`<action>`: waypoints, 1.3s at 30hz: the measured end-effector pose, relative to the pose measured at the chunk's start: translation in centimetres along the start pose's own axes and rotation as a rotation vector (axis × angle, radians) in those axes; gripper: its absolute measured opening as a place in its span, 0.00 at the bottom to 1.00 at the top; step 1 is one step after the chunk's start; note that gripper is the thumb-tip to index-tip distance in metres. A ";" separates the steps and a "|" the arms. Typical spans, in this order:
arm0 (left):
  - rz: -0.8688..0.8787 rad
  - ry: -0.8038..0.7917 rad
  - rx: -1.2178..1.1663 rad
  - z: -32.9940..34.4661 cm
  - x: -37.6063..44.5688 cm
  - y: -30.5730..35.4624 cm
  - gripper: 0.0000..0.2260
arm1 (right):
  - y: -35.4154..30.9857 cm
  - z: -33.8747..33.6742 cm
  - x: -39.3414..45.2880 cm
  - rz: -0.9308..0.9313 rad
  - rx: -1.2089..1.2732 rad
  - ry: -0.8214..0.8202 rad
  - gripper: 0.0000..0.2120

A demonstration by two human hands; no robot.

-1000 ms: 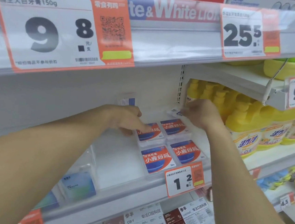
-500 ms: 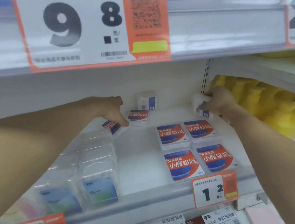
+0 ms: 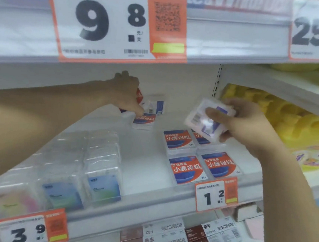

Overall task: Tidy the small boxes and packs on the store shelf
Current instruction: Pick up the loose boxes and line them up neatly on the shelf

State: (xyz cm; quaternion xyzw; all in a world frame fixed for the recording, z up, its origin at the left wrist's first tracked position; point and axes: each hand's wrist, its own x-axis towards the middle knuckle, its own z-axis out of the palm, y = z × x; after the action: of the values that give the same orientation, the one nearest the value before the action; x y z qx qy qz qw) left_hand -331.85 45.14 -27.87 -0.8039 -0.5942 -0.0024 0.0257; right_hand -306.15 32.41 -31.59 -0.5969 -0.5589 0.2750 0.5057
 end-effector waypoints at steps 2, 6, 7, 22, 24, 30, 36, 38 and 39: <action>0.118 0.042 0.032 -1.3 -1.6 2.3 0.34 | 1.1 -1.2 -1.3 0.032 0.001 0.080 0.08; 0.305 -0.056 -0.049 -2.9 -5.7 7.4 0.28 | 3.2 -2.7 -3.2 0.000 0.075 0.311 0.11; 0.324 -0.071 -0.078 -2.8 -6.7 8.5 0.31 | 3.8 -2.9 -3.8 -0.025 0.057 0.304 0.12; 0.368 0.122 -0.529 8.8 -12.7 12.1 0.29 | 6.2 -4.4 -6.4 0.265 -0.165 -0.186 0.32; 0.343 0.109 -0.549 9.4 -13.1 11.8 0.31 | 6.3 -4.4 -6.2 0.270 -0.171 -0.159 0.37; 0.154 0.205 -0.633 11.0 -14.2 11.6 0.36 | 5.7 -4.4 -5.6 0.244 -0.258 -0.111 0.32; 0.039 0.248 -0.726 11.6 -14.6 12.1 0.32 | 5.6 -4.1 -5.5 0.248 -0.275 -0.058 0.33; 0.032 0.244 -0.727 11.7 -14.7 12.4 0.31 | 5.7 -4.0 -5.5 0.303 -0.284 -0.067 0.37; 0.031 0.240 -0.720 11.7 -14.7 12.5 0.31 | 5.7 -4.0 -5.4 0.328 -0.297 -0.066 0.38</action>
State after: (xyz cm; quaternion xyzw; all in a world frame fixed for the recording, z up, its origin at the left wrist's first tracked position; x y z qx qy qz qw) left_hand -324.60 27.93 -40.56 -0.7645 -0.5358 -0.3047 -0.1889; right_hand -301.60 26.91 -36.76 -0.7383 -0.5050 0.2878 0.3422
